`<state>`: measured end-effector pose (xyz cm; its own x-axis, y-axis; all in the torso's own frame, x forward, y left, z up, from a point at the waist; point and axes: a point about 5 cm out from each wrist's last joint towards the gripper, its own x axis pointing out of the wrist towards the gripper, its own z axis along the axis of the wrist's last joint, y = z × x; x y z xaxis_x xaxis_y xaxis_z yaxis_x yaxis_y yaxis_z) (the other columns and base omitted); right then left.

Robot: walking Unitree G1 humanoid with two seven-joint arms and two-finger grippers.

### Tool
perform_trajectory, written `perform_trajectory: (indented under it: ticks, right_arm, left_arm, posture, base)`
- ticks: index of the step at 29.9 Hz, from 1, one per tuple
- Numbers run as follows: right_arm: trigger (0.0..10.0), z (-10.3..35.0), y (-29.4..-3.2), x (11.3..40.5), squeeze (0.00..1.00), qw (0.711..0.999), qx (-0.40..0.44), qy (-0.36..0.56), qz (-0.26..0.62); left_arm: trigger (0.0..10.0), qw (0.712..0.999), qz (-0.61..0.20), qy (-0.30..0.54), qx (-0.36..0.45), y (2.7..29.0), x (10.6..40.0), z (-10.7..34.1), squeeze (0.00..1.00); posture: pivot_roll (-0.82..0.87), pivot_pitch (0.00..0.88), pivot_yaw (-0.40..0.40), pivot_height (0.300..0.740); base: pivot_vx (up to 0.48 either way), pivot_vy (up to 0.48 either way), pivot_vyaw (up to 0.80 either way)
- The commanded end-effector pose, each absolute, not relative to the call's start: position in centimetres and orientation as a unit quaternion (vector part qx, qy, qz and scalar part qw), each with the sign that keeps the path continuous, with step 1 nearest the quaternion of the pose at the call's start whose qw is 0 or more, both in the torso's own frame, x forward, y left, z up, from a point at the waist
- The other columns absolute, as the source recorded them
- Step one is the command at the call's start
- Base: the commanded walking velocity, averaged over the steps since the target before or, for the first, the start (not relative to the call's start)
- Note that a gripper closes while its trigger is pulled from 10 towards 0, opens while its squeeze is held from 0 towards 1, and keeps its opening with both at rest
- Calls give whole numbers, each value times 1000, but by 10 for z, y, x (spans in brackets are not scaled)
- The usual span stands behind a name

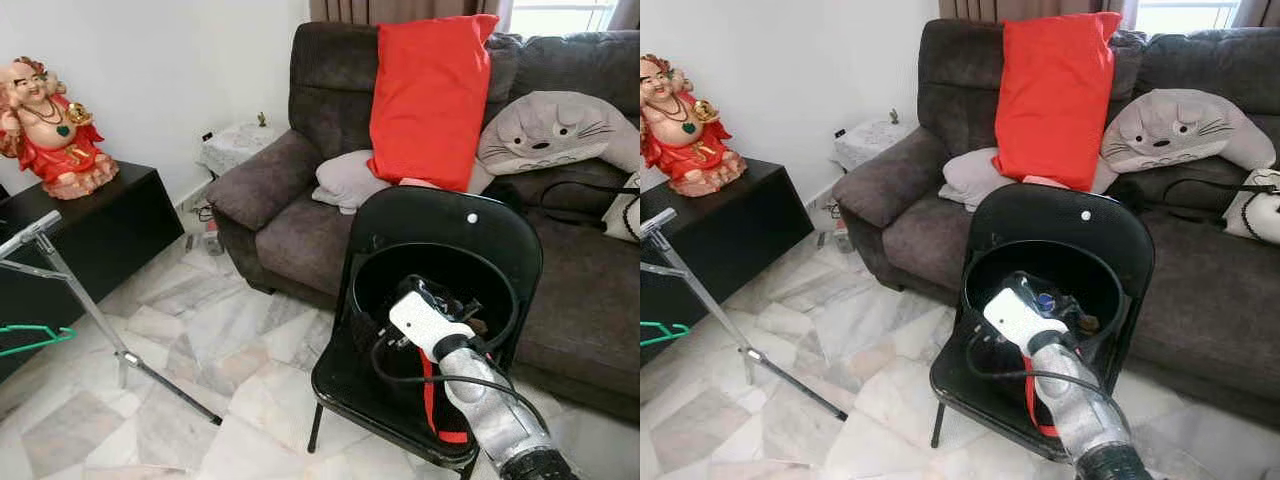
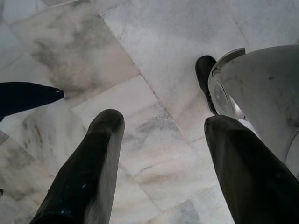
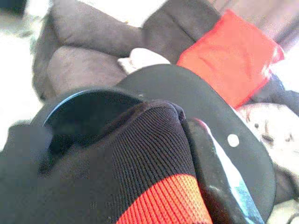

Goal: Hang hanger

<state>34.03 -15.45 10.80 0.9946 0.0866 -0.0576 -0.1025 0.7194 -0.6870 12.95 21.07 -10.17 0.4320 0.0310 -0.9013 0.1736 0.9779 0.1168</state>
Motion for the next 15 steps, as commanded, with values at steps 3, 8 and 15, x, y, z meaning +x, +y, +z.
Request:
perform_trajectory:
  ticks: [3, 8, 15]
  right_arm:
    - [0, 159, -140, 353, 0, 995, -84, -30, -44]
    - [0, 180, -148, 353, 0, 994, 24, -38, -99]
    - [10000, 134, -150, 325, 0, 993, 2, 62, -101]
  left_arm:
    - [10000, 835, -43, 538, 108, 217, 126, -102, 0]
    - [10000, 835, -42, 537, 107, 216, 125, -102, 0]
    - [10000, 836, -39, 539, 100, 214, 123, -103, 0]
  posture:
    - [6, 0, 149, 740]
    - [1, 6, 141, 740]
    - [11, 11, 116, 740]
  base:
    - [0, 0, 0]
    - [0, 0, 0]
    - [0, 0, 0]
